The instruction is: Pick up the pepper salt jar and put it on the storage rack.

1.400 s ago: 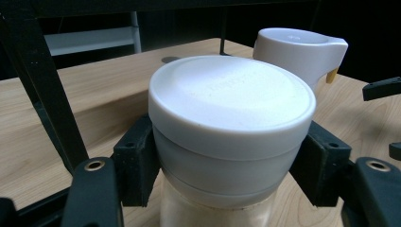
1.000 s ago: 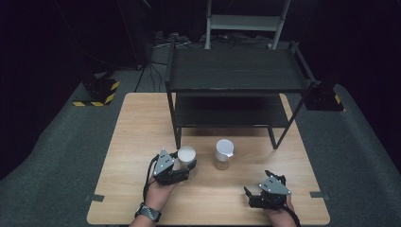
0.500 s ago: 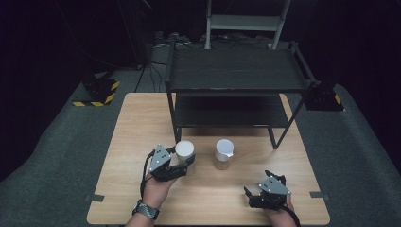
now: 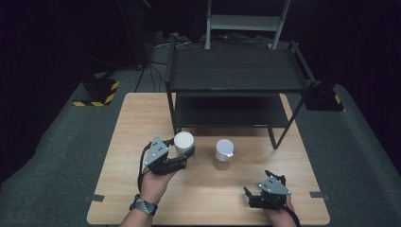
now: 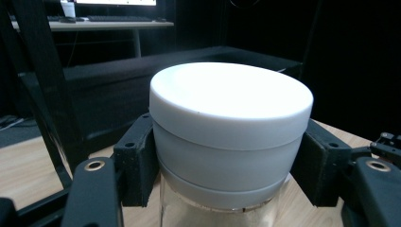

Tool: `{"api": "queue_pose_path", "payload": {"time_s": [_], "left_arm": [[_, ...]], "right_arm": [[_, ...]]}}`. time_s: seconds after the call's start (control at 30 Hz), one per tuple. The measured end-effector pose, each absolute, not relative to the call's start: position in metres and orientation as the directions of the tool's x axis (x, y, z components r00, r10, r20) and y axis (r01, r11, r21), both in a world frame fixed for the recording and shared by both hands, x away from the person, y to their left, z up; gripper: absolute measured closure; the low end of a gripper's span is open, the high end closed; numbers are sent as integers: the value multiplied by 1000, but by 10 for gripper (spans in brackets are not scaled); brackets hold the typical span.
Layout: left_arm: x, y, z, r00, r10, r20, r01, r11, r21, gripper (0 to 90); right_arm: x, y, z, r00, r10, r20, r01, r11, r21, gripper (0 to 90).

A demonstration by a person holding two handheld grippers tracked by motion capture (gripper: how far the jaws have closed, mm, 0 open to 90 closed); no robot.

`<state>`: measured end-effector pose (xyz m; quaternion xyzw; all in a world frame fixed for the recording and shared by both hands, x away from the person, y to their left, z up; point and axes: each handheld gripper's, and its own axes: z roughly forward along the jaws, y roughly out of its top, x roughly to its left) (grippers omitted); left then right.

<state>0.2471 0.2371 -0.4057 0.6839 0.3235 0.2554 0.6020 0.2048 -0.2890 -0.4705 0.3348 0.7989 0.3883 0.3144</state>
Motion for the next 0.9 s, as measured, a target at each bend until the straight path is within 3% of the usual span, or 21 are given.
{"api": "queue_pose_path", "payload": {"time_s": [0.9], "left_arm": [[259,238,-337,669,743,-3,40,-32,999,337]], "right_arm": [[205,-290,-471,-578,780,-238,291,470,833,0]]}}
